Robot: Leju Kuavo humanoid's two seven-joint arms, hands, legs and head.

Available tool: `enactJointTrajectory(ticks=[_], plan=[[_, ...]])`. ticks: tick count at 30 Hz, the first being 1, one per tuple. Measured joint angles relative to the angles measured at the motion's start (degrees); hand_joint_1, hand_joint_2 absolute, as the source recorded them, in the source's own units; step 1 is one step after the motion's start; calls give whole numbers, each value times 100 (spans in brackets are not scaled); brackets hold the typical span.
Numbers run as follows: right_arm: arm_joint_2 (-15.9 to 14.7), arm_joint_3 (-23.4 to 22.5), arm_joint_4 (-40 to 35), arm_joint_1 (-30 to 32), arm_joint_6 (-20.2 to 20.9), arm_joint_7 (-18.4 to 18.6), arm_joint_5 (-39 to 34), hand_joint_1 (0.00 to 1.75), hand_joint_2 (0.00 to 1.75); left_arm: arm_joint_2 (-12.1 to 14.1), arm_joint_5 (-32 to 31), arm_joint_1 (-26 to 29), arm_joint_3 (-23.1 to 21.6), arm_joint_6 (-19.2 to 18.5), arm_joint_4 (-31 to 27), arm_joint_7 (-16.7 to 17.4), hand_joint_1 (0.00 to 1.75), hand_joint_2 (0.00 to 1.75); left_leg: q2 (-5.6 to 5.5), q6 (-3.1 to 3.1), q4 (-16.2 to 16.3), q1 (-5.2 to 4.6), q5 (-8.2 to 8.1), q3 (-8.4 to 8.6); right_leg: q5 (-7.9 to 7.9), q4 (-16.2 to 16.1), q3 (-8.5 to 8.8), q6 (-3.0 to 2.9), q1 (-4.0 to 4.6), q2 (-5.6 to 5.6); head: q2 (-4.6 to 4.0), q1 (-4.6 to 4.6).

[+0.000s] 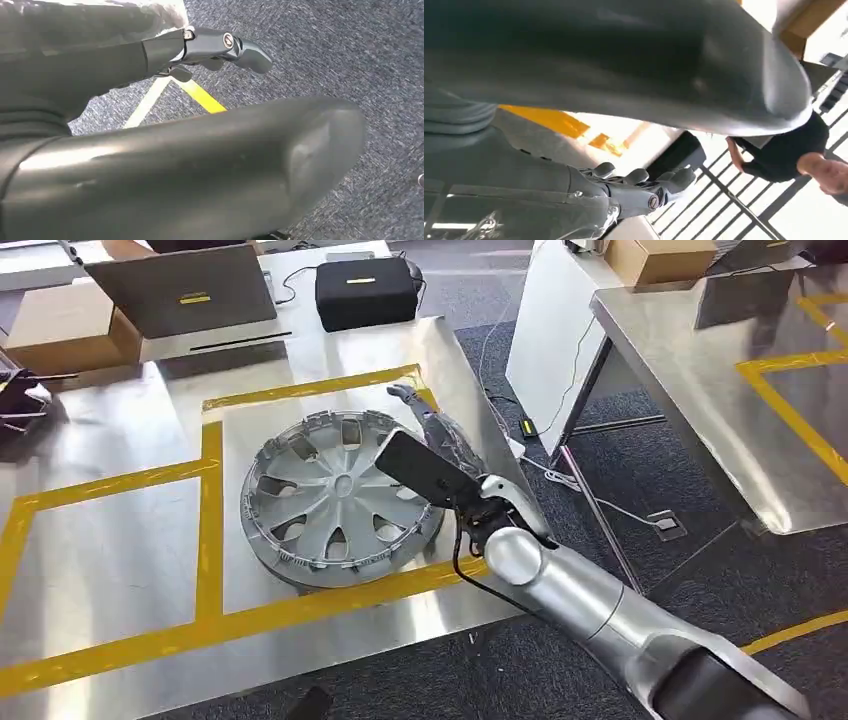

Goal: Take the parts from the cabinet and place them on the table.

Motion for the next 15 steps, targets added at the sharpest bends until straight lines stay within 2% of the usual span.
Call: enactJointTrajectory(ticks=[4, 9, 15], plan=[[-206, -175, -499, 80, -276, -68, -162, 0, 0, 2, 50, 40, 44, 2, 4, -26, 0, 0, 0, 0, 0, 0, -1, 1, 0, -3, 0, 0, 0, 0, 0, -2], [-534, -407, -1083, 266, -328, -4, -129, 0, 0, 4, 92, 92, 81, 4, 24, -68, 0, 0, 0, 3, 0, -1, -2, 1, 0, -5, 1, 0, 0, 1, 0, 0], [-775, -614, -1545, 494, -365, 11, -129, 0, 0, 7, 96, 112, 87, 7, 33, -70, 0, 0, 0, 3, 0, 0, -3, 3, 0, -5, 3, 0, 0, 1, 0, 0]])
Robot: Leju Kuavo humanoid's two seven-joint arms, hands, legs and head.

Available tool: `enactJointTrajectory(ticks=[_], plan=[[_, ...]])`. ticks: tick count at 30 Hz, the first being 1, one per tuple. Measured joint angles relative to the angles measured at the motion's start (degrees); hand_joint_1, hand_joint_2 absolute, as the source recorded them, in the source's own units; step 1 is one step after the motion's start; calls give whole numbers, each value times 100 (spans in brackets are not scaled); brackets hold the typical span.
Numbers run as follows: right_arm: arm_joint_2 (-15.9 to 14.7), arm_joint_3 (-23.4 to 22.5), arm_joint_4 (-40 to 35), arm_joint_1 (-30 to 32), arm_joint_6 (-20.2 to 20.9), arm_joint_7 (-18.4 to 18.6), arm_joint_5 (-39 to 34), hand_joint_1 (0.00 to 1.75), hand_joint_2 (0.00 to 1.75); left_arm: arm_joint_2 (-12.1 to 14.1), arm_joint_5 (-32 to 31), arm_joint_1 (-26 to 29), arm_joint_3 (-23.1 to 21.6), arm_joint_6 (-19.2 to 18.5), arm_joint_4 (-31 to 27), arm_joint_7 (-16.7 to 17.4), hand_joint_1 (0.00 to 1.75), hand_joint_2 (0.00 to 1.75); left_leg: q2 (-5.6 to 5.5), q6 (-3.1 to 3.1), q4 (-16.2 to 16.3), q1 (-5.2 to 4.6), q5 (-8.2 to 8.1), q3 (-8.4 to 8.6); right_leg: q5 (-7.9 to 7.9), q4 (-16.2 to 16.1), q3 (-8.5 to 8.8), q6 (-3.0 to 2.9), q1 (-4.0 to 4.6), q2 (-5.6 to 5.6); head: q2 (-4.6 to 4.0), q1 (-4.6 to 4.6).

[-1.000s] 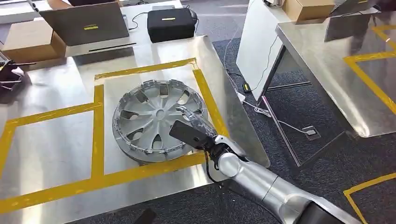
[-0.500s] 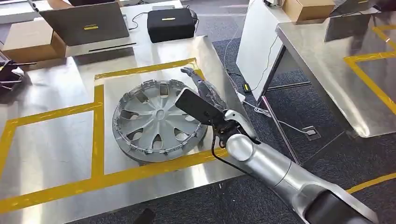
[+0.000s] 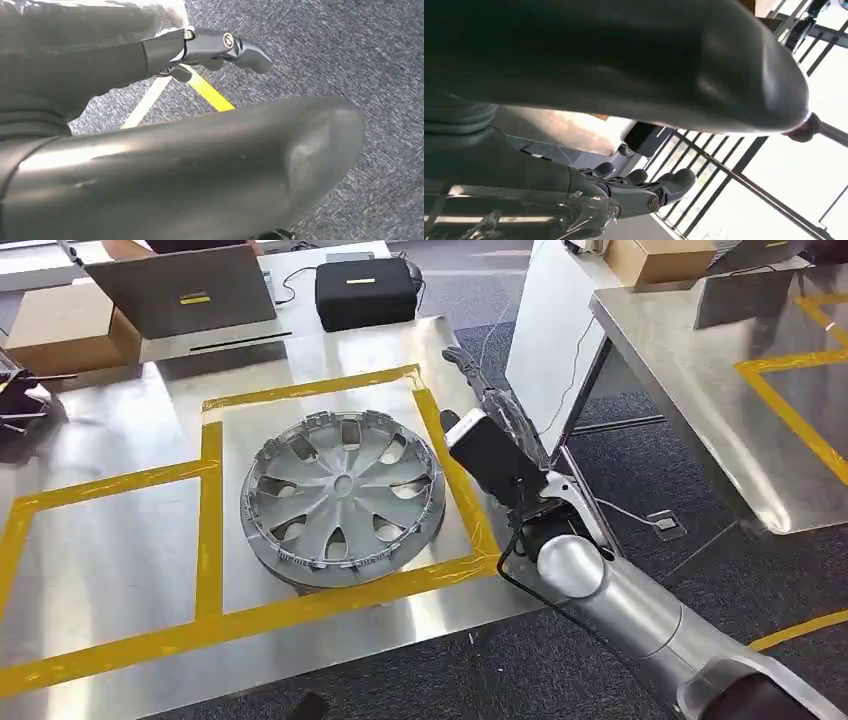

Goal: Take the parts from the cabinet and place them on the table.

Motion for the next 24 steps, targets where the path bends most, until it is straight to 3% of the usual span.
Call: enactJointTrajectory(ticks=[9, 14, 15, 16, 17, 19, 20, 21, 22, 23, 24], plan=[[-143, -158, -326, 144, 11, 26, 7, 0, 0, 0, -4, -2, 0, 0, 4, 22, 0, 0, 0, 31, 17, -21, -19, 5, -1, -11, 12, 16, -24, -1, 0, 0], [-164, -195, -425, 172, 24, 26, 22, 0, 0, 2, -4, -2, 0, 4, 9, 39, 0, 0, -2, 96, 38, -64, -4, 16, 25, -29, 41, 92, -65, 1, 0, -4], [-167, -208, -449, 179, 24, 28, 22, 0, 0, 2, -2, -7, 0, 9, 9, 39, 0, 0, 3, 134, -15, -55, 30, 36, 41, -44, 58, 119, -53, 9, 0, -7], [-188, -232, -468, 200, 24, 26, 24, 0, 0, 0, -2, -9, 0, 13, 7, 44, 0, 0, 25, 148, -87, 9, 71, 77, -43, -12, 51, 134, -56, 6, 0, 0], [-204, -256, -484, 200, 22, 28, 24, 0, 0, 0, -2, -15, 0, 15, 7, 46, 0, 0, 25, 162, -111, 8, 85, 91, -174, 119, 0, 156, -44, -12, 0, 13], [-217, -271, -506, 219, 22, 28, 24, 0, 0, -2, -2, -26, 0, 13, 7, 46, 0, 0, 32, 167, -106, 11, 87, 89, -658, 960, -342, 181, -71, -14, 0, 39], [-228, -274, -506, 241, 24, 30, 24, 0, 0, -2, -4, -25, 0, 15, 9, 48, 0, 0, 33, 167, -104, 11, 87, 87, -817, 1370, -514, 198, -79, -15, 0, 39], [-237, -276, -506, 260, 24, 31, 24, 0, 0, 0, -4, -23, 0, 15, 9, 55, 0, 0, 33, 165, -98, 11, 88, 84, -857, 1618, -608, 211, -89, -16, 0, 39], [-248, -278, -506, 269, 26, 33, 24, 0, 0, 0, -4, -21, 0, 15, 9, 57, 0, 0, 33, 164, -92, 13, 87, 83, -766, 1591, -568, 219, -101, -18, 0, 44], [-250, -284, -508, 269, 31, 33, 24, 0, 0, 0, -4, -22, 0, 13, 9, 59, 0, 0, 32, 158, -79, 17, 86, 84, -579, 1345, -421, 226, -115, -19, 0, 44], [-250, -289, -519, 266, 35, 33, 24, 0, 0, -2, -4, -27, 0, 13, 9, 59, 0, 0, 30, 134, -60, 27, 74, 83, -328, 859, -147, 233, -129, -19, 0, 42]])
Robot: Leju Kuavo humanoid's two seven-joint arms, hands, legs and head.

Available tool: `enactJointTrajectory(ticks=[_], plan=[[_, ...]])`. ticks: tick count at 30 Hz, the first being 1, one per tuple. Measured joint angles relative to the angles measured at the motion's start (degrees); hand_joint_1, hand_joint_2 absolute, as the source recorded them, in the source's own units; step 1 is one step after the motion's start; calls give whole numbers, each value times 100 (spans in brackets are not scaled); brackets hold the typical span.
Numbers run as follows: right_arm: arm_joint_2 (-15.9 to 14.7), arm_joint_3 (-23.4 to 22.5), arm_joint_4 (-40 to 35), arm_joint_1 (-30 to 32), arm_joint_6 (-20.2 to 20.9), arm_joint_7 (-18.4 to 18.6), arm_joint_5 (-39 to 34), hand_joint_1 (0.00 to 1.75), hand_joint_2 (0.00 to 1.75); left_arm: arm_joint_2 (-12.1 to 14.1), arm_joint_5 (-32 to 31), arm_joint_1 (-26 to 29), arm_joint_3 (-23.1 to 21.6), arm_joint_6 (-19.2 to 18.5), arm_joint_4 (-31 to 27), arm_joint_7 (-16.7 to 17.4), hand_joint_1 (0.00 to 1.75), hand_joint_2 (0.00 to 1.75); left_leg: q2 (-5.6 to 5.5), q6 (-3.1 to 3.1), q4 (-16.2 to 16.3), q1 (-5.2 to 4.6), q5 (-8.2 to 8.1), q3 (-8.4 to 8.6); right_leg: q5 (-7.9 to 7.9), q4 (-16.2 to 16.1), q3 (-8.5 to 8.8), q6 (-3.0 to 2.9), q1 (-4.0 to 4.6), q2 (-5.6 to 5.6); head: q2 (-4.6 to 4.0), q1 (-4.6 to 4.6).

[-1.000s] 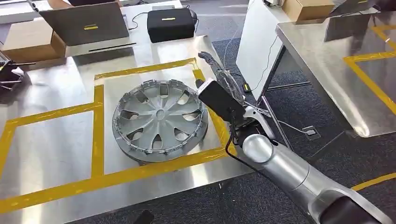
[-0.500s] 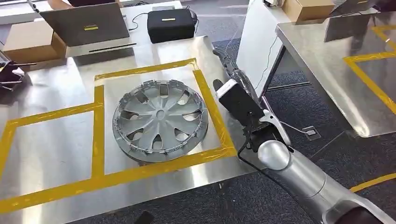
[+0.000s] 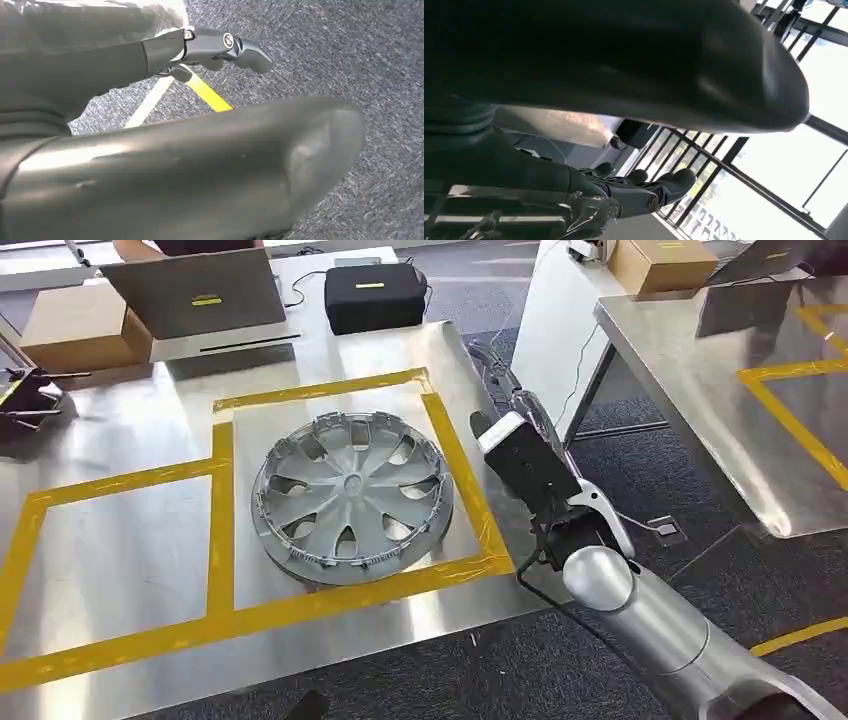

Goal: Take the parts from the cabinet and place them on the table.

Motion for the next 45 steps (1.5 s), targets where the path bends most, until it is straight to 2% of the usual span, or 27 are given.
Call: enactJointTrajectory(ticks=[1, 2, 3, 6, 7, 9, 11, 12, 14, 16, 17, 18, 22, 23, 24, 26, 27, 29, 32, 33, 35, 37, 39, 41, 42, 43, 45], plan=[[0, -2, -20, -7, 7, 0, 0, 0, 0, 2, -2, -7, 0, 2, 0, 0, 0, 0, -8, -32, 33, 10, -18, -4, 197, -515, 288, 16, -18, 3, 0, 7], [2, -4, -24, -17, 11, -2, 0, 0, 0, 6, -2, -11, 2, 2, 2, 0, 0, 0, -18, -84, 55, 6, -30, -35, 79, -766, 472, 25, -12, 45, 0, 9], [0, -4, -44, -11, 17, 2, 0, 0, 0, 4, -4, -26, 2, 4, 2, 4, 0, 0, -23, -132, 69, -3, -19, -51, 150, -797, 459, -57, 27, 85, 0, 0], [-2, -11, -61, -20, 31, 9, 0, 0, 0, 2, -11, -17, 0, -2, 2, 4, 0, 0, -42, -247, 40, 33, 56, -58, 178, -815, 410, -167, 67, 66, 0, 4], [-2, -7, -68, -25, 46, 7, 0, 0, 0, 2, -11, -18, 0, -2, 2, 4, 0, 0, -35, -267, 68, 53, -1, -84, 232, -884, 406, -253, 22, 34, 0, 7], [0, -9, -72, -23, 61, 11, 0, 0, 0, 2, -11, -29, 0, 0, 2, 7, 0, 0, 78, -286, 485, 32, -448, -202, 287, -912, 382, -334, 47, -5, 0, -44], [0, 0, -72, -18, 68, 11, 0, 0, 0, 2, -11, -37, 0, 0, 2, 7, 0, 0, 85, -299, 1304, 32, -918, -441, 320, -908, 334, -378, 77, -48, 0, -46], [0, 4, -72, -8, 70, 11, 0, 0, 0, 2, -11, -35, 0, 0, 2, 7, 0, 0, 85, -299, 1624, 31, -1040, -508, 344, -903, 302, -390, 93, -76, 0, -48], [0, 4, -72, 13, 72, 11, 0, 0, 0, 2, -7, -31, 0, 0, 2, 13, 0, 0, 85, -282, 1446, 31, -866, -282, 392, -883, 227, -385, 110, -101, 0, -46], [0, 2, -72, 15, 76, 11, 0, 0, 0, 4, -4, -36, 0, 4, 2, 13, 0, 0, 90, -246, 535, 27, -484, 304, 432, -864, 171, -358, 111, -107, 0, -48], [0, 0, -77, 15, 76, 11, 0, 0, 0, 7, 2, -42, 0, 11, 2, 11, 0, 0, 106, -221, 73, 20, -465, 574, 452, -850, 156, -330, 108, -115, 0, -46], [-4, -7, -81, 9, 79, 11, 0, 0, 0, 7, 4, -48, 0, 15, 2, 11, 0, 0, 107, -200, -80, -21, -492, 645, 487, -844, 123, -285, 131, -118, 0, -39], [-4, -4, -83, 25, 85, 9, 0, 0, 0, 15, 13, -34, 2, 15, 4, 11, 0, 0, 110, -72, -126, -42, -333, 546, 644, -919, 111, -138, 103, -111, 0, -39], [-15, -9, -83, 25, 85, 7, 0, 0, 0, 13, 13, -48, 2, 15, 4, 11, 0, 0, 131, -44, -142, -20, -272, 523, 470, -859, 65, -114, 83, -87, 0, -37], [-17, -9, -83, 25, 85, 7, 0, 0, 0, 13, 13, -58, 2, 15, 4, 11, 0, 0, 131, 8, -141, -20, -229, 459, 152, -583, -16, -95, 82, -80, 0, -2], [-20, -9, -81, 47, 85, 7, 0, 0, 0, 11, 15, -54, 2, 15, 4, 11, 0, 0, 131, 29, -133, -34, -141, 331, -425, 274, -266, -66, 82, -80, 0, 39], [-22, -9, -81, 61, 85, 7, 0, 0, 0, 11, 17, -52, 2, 15, 4, 11, 0, 0, 131, 33, -125, -42, -94, 263, -566, 626, -341, -56, 82, -80, 0, 50], [-28, -7, -81, 72, 85, 7, 0, 0, 0, 11, 22, -52, 2, 15, 4, 11, 0, 0, 131, 38, -101, -58, -11, 122, -393, 720, -214, -69, 84, -80, 0, 64], [-28, -11, -83, 51, 92, 2, 0, 0, 0, 9, 28, -52, 2, 17, 4, 2, 0, 0, 126, 10, -40, -70, 69, -34, 92, -599, 679, -194, 126, -36, 0, 74], [-28, -15, -83, 43, 92, -2, 0, 0, 0, 2, 35, -57, 4, 17, 4, 0, 0, 0, 125, -21, -23, -97, 97, -89, -38, -894, 857, -239, 149, -4, 0, 68], [-33, -26, -83, 42, 94, -9, 0, 0, 0, -4, 42, -61, 4, 20, 4, -7, 0, 0, 125, -97, -36, -47, 203, -135, -10, -1035, 858, -254, 185, -3, 0, 68], [-33, -26, -83, 42, 98, -7, 0, 0, 0, -9, 42, -42, 4, 17, 4, -7, 0, 0, 112, -171, -68, -28, 278, -164, 86, -1109, 836, -331, 205, -18, 0, 83], [-33, -26, -83, 33, 103, -9, 0, 0, 0, -7, 44, -43, 2, 20, 4, -7, 0, 0, 121, -208, 128, -28, -106, -244, 185, -1192, 786, -407, 158, -65, 0, 72], [-35, -24, -83, 47, 109, -7, 0, 0, 0, -7, 46, -47, 4, 20, 4, -7, 0, 0, 123, -260, 963, -1, -718, -462, 258, -1168, 678, -434, 153, -100, 0, 66], [-35, -15, -83, 52, 118, -7, 0, 0, 0, -4, 48, -47, 4, 24, 4, -7, 0, 0, 124, -286, 1385, 0, -898, -551, 298, -1147, 618, -429, 152, -117, 0, 61], [-35, -9, -83, 55, 118, -7, 0, 0, 0, -4, 48, -46, 4, 24, 4, -7, 0, 0, 124, -300, 1624, 4, -903, -566, 331, -1120, 551, -421, 145, -127, 0, 55], [-35, -9, -83, 57, 118, -7, 0, 0, 0, -2, 57, -47, 4, 26, 4, -7, 0, 0, 126, -345, 1427, 26, -564, -302, 388, -1024, 374, -379, 111, -137, 0, 57]])
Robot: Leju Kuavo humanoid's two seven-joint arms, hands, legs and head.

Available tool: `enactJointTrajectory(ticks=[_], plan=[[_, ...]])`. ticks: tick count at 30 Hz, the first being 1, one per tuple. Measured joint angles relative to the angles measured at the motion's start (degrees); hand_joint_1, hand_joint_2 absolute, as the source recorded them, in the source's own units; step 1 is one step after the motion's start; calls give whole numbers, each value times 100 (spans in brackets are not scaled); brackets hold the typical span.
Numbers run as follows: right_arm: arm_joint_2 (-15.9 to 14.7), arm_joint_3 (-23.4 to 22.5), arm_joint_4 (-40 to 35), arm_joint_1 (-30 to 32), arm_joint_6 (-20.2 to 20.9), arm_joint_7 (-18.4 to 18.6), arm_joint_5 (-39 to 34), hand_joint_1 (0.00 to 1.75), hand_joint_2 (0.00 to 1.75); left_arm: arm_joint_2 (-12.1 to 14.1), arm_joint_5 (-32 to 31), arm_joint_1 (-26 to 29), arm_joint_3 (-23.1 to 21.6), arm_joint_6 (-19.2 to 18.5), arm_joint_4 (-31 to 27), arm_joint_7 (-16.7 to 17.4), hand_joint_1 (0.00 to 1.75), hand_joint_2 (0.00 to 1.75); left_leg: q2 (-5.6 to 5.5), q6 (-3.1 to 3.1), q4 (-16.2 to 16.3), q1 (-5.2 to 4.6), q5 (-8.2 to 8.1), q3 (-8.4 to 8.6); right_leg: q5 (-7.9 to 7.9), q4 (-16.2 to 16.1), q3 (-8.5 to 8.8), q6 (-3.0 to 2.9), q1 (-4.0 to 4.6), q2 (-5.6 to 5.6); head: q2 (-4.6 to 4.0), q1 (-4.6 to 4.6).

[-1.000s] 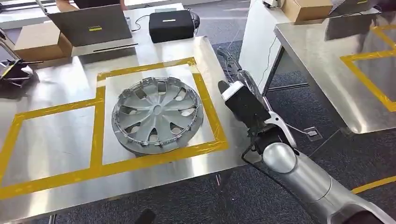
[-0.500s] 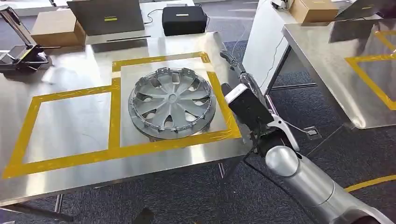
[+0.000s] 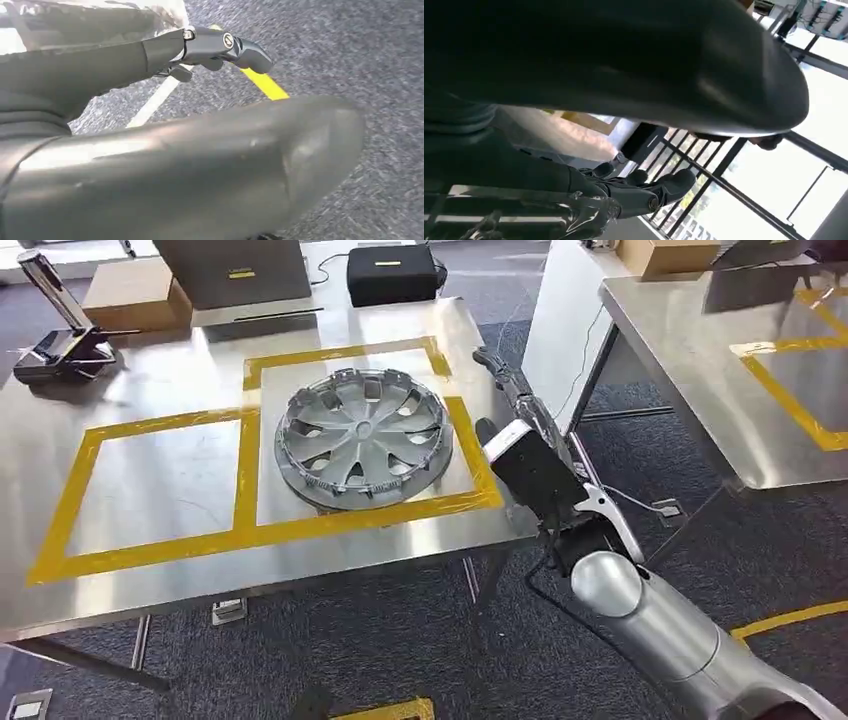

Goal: Take the parts from the cabinet and place them on the table.

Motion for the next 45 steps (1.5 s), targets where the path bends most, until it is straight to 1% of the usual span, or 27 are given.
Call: enactJointTrajectory(ticks=[2, 3, 7, 8, 9, 11, 12, 13, 15, 17, 19, 20, 22, 23, 25, 27, 28, 30, 32, 34, 35, 38, 39, 40, 42, 43, 45], plan=[[0, 0, 0, -1, 0, 0, 0, 0, 0, -2, 2, -4, 0, 9, 0, 0, 0, 0, 10, -41, -871, 32, 306, 617, 47, 127, -174, 66, -45, 0, 0, 0], [0, -4, -2, -3, 0, 0, 0, 0, 0, -9, 2, -16, 0, 9, -4, 0, 0, 0, 8, -75, -1261, 21, 106, 847, 69, 180, -256, 102, -25, 7, 0, -13], [-4, -13, -2, 13, 2, 0, 0, 0, 0, -4, 0, 1, 0, 15, -7, 0, 0, 0, 2, 182, -1377, -37, 143, 788, 263, 175, -330, 255, -32, 9, 0, 13], [-11, -13, -2, 17, 2, 0, 0, 0, 0, -7, 0, 0, 0, 15, -7, 0, 0, 0, 30, 270, -1414, 4, 213, 742, 191, 199, -370, 291, -56, 26, 0, 9], [-11, -15, 0, 15, 4, 4, 0, 0, 0, -7, -2, -7, 0, 15, -7, 0, 0, 0, 43, 316, -1410, -10, 273, 678, -84, 336, -415, 309, -54, 45, 0, 24], [-24, -20, 0, 19, 2, 7, 0, 0, 0, -7, -7, -12, 0, 15, -7, 0, 0, 0, 43, 374, -1408, -37, 392, 529, -757, 1088, -595, 322, -53, 53, 0, 81], [-24, -20, 0, 27, 2, 9, 0, 0, 0, -7, -7, -9, 0, 15, -7, 0, 0, 0, 43, 388, -1404, -58, 456, 443, -993, 1522, -682, 325, -53, 53, 0, 92], [-26, -20, 0, 42, 2, 9, 0, 0, 0, -4, -9, -8, 0, 15, -7, 2, 0, 0, 43, 395, -1395, -82, 526, 346, -1052, 1840, -707, 313, -50, 54, 0, 101], [-26, -20, 0, 66, 4, 20, 0, 0, 0, -4, -15, -10, 0, 15, -7, 2, 0, 0, 43, 404, -1380, -120, 647, 163, -725, 1784, -494, 259, -30, 55, 0, 116], [-26, -22, 0, 59, 11, 20, 0, 0, 0, -4, -22, -11, 0, 15, -7, 2, 0, 0, 41, 398, -1378, -148, 770, 11, -397, 985, 109, 138, 25, 73, 0, 129], [-26, -39, -21, 35, 13, 20, 0, 0, 0, -17, -33, -19, 0, 17, -15, 2, 0, 0, 38, 357, -1366, -161, 867, -60, -627, 29, 726, 36, 98, 111, 0, 125], [-26, -44, -26, 27, 15, 20, 0, 0, 0, -26, -37, -21, 0, 17, -15, 0, 0, 0, 37, 323, -1383, -131, 948, -87, -669, -85, 760, 74, 118, 116, 0, 112], [-26, -39, -28, 28, 24, 26, 0, 0, 0, -37, -39, -15, 0, 9, -15, 2, 0, 0, 37, 239, -1465, -62, 1085, -103, -522, -95, 696, 22, 189, 125, 0, 149], [-26, -37, -26, 25, 35, 26, 0, 0, 0, -35, -39, -6, 0, 11, -15, 2, 0, 0, 15, 217, -1465, -66, 1083, -147, -391, -229, 663, -38, 119, 85, 0, 175], [-22, -31, -26, 2, 42, 31, 0, 0, 0, -37, -39, -2, -2, 9, -15, 13, 0, 0, 16, 149, -1217, -73, 535, -225, -239, -247, 549, -72, 113, 58, 0, 145], [-24, -31, -26, 8, 44, 33, 0, 0, 0, -37, -39, -9, -2, 9, -15, 13, 0, 0, 18, 82, -371, -46, -125, -362, -123, -215, 383, -86, 104, 28, 0, 142], [-22, -22, -26, 9, 52, 33, 0, 0, 0, -35, -39, -10, -2, 9, -15, 13, 0, 0, 18, 51, 16, -36, -228, -393, -65, -188, 290, -82, 97, 11, 0, 133], [-22, -17, -26, 23, 52, 35, 0, 0, 0, -28, -44, -11, -2, 9, -15, 13, 0, 0, 20, 4, 240, -14, 91, -259, 39, -114, 84, -46, 68, 1, 0, 127], [-22, -17, -26, 27, 52, 35, 0, 0, 0, -22, -46, -14, -2, 9, -15, 20, 0, 0, 21, -42, -295, 17, 457, 221, 123, 0, -147, 12, 22, -4, 0, 122], [-26, -33, -31, 21, 50, 33, 0, 0, 0, -24, -46, -37, -2, 9, -17, 20, 0, 0, 15, -72, -1316, 33, 154, 930, 160, 170, -329, 81, 33, 2, 0, 96], [-26, -44, -31, 24, 48, 33, 0, 0, 0, -22, -46, -50, 0, 13, -20, 20, 0, 0, 6, 53, -1472, 4, 13, 1009, 208, 197, -364, 122, 31, 4, 0, 105], [-26, -33, -28, 50, 46, 35, 0, 0, 0, -17, -44, -28, 0, 13, -17, 24, 0, 0, 25, 198, -1438, -24, 127, 886, 373, 165, -402, 215, 16, 8, 0, 100], [-28, -35, -28, 60, 46, 33, 0, 0, 0, -20, -44, -40, 0, 13, -17, 31, 0, 0, 70, 263, -1449, 3, 196, 839, 207, 211, -461, 249, -7, 45, 0, 96], [-37, -37, -26, 62, 46, 39, 0, 0, 0, -20, -46, -44, -2, 13, -17, 33, 0, 0, 65, 307, -1448, -4, 262, 757, -135, 427, -526, 266, -15, 53, 0, 131], [-42, -37, -26, 69, 44, 37, 0, 0, 0, -17, -44, -44, 0, 13, -17, 35, 0, 0, 65, 353, -1437, -35, 385, 594, -790, 1216, -699, 286, -17, 55, 0, 144], [-42, -35, -24, 81, 44, 37, 0, 0, 0, -17, -44, -44, 0, 15, -17, 35, 0, 0, 67, 363, -1428, -52, 448, 505, -946, 1590, -756, 291, -18, 54, 0, 146], [-46, -33, -22, 98, 42, 37, 0, 0, 0, -13, -44, -45, 0, 20, -17, 35, 0, 0, 68, 367, -1394, -88, 569, 300, -708, 1876, -659, 268, -15, 55, 0, 155]])
